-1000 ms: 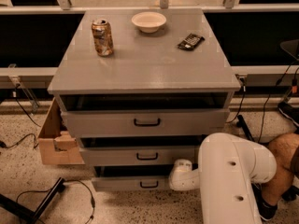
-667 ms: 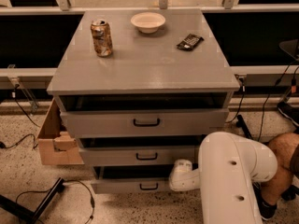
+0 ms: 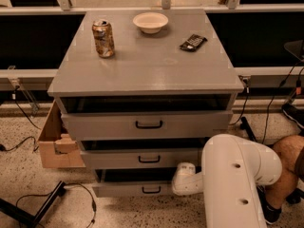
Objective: Open bottom drawer
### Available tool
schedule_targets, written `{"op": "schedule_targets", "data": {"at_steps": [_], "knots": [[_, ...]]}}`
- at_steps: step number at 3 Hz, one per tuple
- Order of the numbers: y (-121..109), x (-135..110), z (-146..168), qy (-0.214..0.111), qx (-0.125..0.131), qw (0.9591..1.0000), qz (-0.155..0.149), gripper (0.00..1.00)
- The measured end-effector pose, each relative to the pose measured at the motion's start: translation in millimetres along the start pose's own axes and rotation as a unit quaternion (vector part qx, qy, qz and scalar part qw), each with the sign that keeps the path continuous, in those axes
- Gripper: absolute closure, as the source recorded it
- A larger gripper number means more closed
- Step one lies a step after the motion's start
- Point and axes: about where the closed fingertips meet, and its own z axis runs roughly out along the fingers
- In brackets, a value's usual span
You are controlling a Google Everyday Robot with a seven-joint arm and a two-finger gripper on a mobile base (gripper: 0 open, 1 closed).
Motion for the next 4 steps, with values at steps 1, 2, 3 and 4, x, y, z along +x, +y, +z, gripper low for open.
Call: {"op": "schedule_targets", "data": {"at_steps": [1, 2, 3, 4], "knots": [[0.0, 0.0, -0.2, 0.0, 0.0, 1.0, 0.0, 0.59], [1.3, 0.1, 0.6, 0.0, -0.001, 1.0, 0.0, 0.36], [1.1, 0.0, -0.3, 0.0, -0.001, 1.0, 0.0, 0.11], [1.1, 0.1, -0.3, 0.0, -0.001, 1.0, 0.0, 0.0]]}}
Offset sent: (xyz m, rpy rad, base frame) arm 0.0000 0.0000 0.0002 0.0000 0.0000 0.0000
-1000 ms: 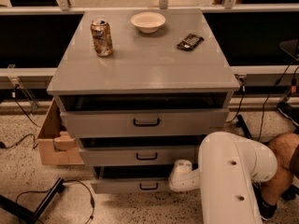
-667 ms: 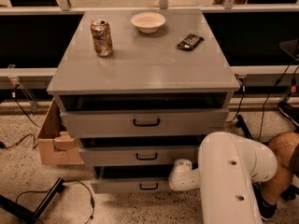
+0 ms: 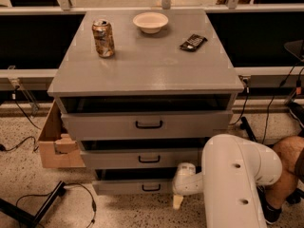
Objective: Open bottom drawer
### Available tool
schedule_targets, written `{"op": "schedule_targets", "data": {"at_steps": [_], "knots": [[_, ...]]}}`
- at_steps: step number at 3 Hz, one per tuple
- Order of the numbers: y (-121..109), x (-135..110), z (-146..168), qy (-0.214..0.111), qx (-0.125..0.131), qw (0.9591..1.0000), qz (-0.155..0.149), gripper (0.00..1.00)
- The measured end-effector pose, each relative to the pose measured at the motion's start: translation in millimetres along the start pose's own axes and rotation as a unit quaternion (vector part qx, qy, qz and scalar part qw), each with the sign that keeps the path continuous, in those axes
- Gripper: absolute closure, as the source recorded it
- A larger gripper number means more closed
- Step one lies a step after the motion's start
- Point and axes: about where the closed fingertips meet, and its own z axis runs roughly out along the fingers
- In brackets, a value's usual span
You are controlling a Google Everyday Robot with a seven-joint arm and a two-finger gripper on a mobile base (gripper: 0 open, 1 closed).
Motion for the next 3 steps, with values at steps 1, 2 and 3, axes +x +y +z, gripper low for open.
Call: {"op": "schedule_targets", "data": {"at_steps": [1, 2, 3], "knots": [[0, 0, 0, 0.0, 0.0, 1.0, 0.0, 0.0], [18, 1, 0, 0.006, -0.025, 0.9997, 0.0, 0.18], [51, -4, -21, 0.031, -0.068, 0.9972, -0.005, 0.41]]}}
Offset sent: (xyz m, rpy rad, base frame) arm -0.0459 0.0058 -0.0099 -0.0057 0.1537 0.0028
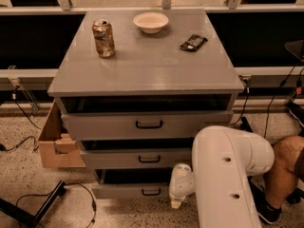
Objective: Open bottom drawer
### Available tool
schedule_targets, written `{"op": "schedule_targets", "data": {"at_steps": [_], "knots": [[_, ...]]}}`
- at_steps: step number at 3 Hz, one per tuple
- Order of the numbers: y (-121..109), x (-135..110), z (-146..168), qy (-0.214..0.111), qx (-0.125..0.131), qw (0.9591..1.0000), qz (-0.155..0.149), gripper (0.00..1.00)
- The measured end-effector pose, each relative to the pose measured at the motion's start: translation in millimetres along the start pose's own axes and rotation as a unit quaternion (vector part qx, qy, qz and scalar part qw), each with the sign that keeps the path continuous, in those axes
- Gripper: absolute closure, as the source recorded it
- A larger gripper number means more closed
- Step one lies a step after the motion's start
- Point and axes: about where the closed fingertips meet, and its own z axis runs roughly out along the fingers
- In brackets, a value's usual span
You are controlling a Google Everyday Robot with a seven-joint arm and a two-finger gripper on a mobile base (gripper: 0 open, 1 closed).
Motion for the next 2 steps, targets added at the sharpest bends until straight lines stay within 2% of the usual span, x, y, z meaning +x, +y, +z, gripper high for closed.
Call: {"op": "schedule_targets", "data": {"at_steps": [2], "knots": [[9.0, 0.3, -7.4, 0.007, -0.01, 0.9999, -0.002, 0.87]]}}
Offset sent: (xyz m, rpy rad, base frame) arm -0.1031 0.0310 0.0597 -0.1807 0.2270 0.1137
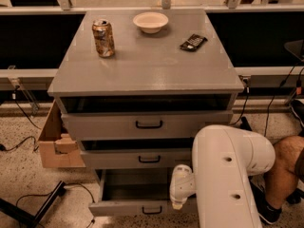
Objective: Open bottom drawer
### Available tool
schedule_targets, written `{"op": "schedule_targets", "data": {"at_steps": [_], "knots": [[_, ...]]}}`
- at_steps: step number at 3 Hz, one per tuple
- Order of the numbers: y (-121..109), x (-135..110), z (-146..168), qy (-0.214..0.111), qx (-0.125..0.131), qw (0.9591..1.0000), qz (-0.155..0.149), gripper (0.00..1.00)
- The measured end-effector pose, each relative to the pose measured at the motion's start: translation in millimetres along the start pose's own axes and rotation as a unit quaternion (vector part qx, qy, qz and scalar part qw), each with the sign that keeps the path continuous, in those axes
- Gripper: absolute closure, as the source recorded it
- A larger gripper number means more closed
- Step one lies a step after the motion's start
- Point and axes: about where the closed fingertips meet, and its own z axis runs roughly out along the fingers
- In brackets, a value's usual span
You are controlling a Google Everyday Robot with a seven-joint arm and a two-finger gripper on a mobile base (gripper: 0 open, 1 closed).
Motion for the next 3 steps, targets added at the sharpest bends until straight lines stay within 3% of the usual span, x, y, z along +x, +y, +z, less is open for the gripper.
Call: {"op": "schedule_targets", "data": {"at_steps": [1, 3], "knots": [[1.4, 0.4, 1.0, 0.0, -0.001, 1.0, 0.0, 0.87], [2.7, 0.7, 0.8, 0.001, -0.002, 1.0, 0.0, 0.41]]}}
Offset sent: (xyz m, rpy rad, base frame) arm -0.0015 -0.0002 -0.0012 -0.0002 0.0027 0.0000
